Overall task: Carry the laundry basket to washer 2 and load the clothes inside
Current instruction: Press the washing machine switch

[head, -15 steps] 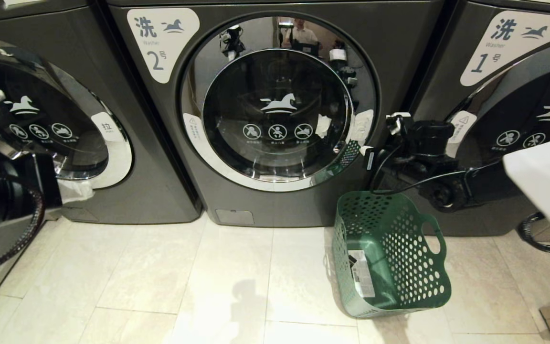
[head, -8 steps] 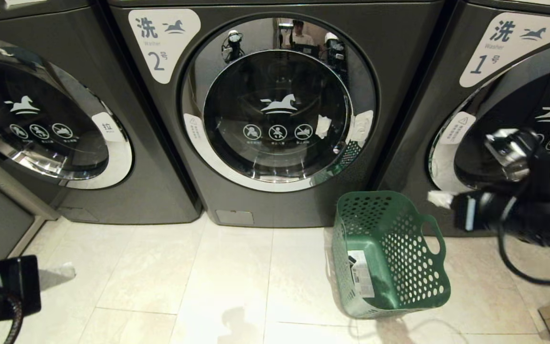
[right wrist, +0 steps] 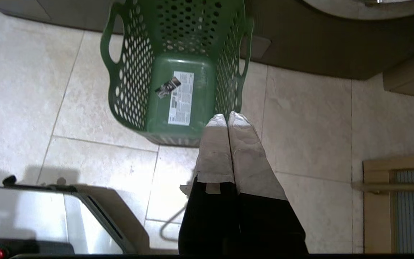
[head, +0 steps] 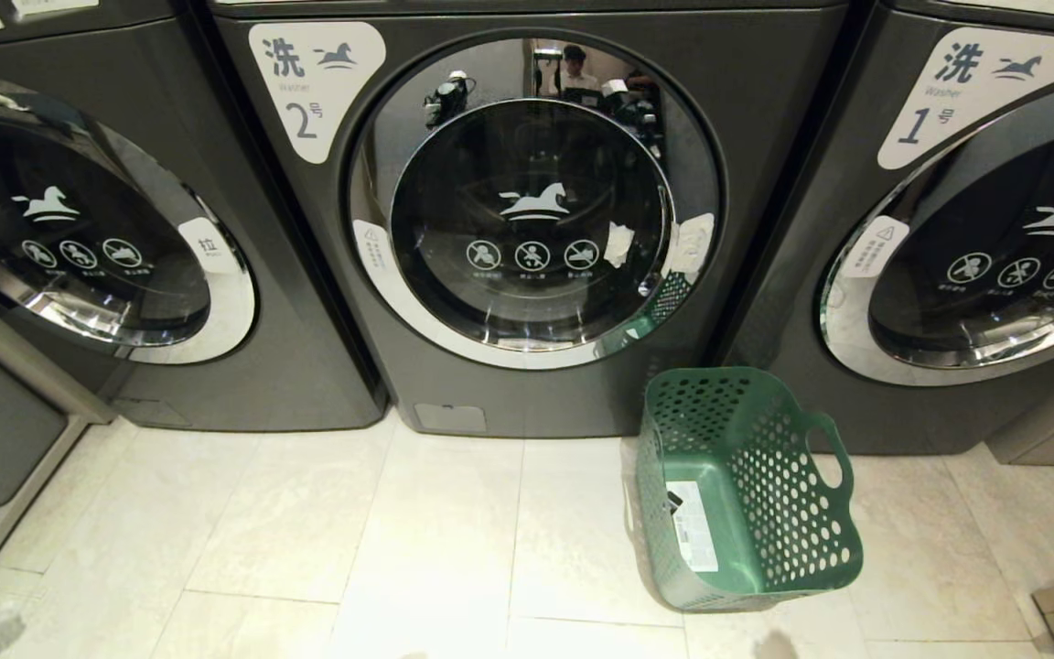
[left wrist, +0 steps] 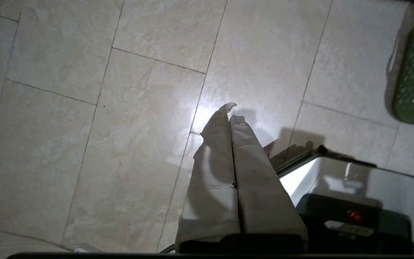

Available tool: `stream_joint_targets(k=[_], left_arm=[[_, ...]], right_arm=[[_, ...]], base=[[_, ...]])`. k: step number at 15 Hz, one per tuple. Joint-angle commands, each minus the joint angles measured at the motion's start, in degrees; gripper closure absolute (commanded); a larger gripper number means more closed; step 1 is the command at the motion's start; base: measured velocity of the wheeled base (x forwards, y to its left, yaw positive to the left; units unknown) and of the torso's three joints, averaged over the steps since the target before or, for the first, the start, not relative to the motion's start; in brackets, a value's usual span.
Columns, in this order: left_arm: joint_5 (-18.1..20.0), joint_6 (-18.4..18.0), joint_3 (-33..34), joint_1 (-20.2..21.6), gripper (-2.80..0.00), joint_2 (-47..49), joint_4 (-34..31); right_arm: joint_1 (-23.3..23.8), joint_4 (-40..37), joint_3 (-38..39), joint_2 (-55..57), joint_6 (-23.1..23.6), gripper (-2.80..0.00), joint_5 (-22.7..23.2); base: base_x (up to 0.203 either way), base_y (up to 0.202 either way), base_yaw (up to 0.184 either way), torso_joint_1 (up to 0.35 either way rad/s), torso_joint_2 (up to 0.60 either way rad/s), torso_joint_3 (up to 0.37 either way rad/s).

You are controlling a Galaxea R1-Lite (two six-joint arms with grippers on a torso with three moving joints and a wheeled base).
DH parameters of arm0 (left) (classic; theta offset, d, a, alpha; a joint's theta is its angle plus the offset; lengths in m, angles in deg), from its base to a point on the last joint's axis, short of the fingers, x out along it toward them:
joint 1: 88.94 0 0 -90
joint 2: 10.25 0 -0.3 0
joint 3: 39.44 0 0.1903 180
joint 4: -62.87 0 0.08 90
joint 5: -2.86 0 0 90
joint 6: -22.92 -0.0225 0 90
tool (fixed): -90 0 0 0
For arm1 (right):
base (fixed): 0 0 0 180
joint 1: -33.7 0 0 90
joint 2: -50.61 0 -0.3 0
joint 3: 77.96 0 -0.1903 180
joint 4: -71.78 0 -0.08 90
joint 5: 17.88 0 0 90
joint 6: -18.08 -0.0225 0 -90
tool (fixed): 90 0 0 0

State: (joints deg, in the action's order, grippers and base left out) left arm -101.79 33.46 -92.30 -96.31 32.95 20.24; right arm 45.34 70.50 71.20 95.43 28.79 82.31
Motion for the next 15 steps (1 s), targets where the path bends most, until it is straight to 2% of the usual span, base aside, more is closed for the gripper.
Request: stream_joint_targets(k=[1,3,4,5,7,8,10,11,14,15], left_arm=[[0.0,-4.5,8.8,0.6,0.00,-6.1,0.9],[0.4,-10.7,18.8,0.6,0.00,-12.1,4.2],[2.2,-13.0,21.2,0.8,0.00,-15.3,6.1],[5.6,-14.7,22.1,0.9,0.00,-17.4,7.4],[12.0,-17.2,23.5,1.0,0.00,-21.2,7.7],[13.3,-17.7,23.5,1.9,0.00,-21.8,6.9],[13.6,-17.9,23.4,7.0,0.00,-22.9,6.3],[13.8,-18.0,23.4,8.7,0.00,-25.7,6.3],[14.5,-16.0,24.8,10.5,0.00,-28.0,8.1],[14.9,-16.5,26.0,10.5,0.00,-28.0,9.5]], right_arm=[[1.1,-6.0,5.5,-13.8,0.5,0.00,-0.2],[0.8,-25.5,3.6,-23.2,0.9,0.00,-1.8],[0.5,-33.6,2.5,-27.2,1.0,0.00,-2.8],[0.3,-36.8,1.7,-29.2,1.2,0.00,-3.7],[-2.1,-38.9,0.6,-28.9,1.5,0.00,-4.9],[-4.6,-39.0,0.6,-28.8,1.5,0.00,-5.0],[-8.8,-39.1,0.5,-29.6,1.4,0.00,-5.2],[-9.5,-39.1,0.5,-32.3,1.3,0.00,-5.3],[-10.9,-39.1,0.6,-43.5,0.0,0.00,-6.0],[-11.1,-38.9,0.8,-45.0,-1.3,0.00,-7.0]], base=[[0.000,0.000,0.000,0.000,0.00,0.000],[0.000,0.000,0.000,0.000,0.00,0.000],[0.000,0.000,0.000,0.000,0.00,0.000],[0.000,0.000,0.000,0.000,0.00,0.000],[0.000,0.000,0.000,0.000,0.00,0.000],[0.000,0.000,0.000,0.000,0.00,0.000],[0.000,0.000,0.000,0.000,0.00,0.000],[0.000,0.000,0.000,0.000,0.00,0.000],[0.000,0.000,0.000,0.000,0.00,0.000],[0.000,0.000,0.000,0.000,0.00,0.000]])
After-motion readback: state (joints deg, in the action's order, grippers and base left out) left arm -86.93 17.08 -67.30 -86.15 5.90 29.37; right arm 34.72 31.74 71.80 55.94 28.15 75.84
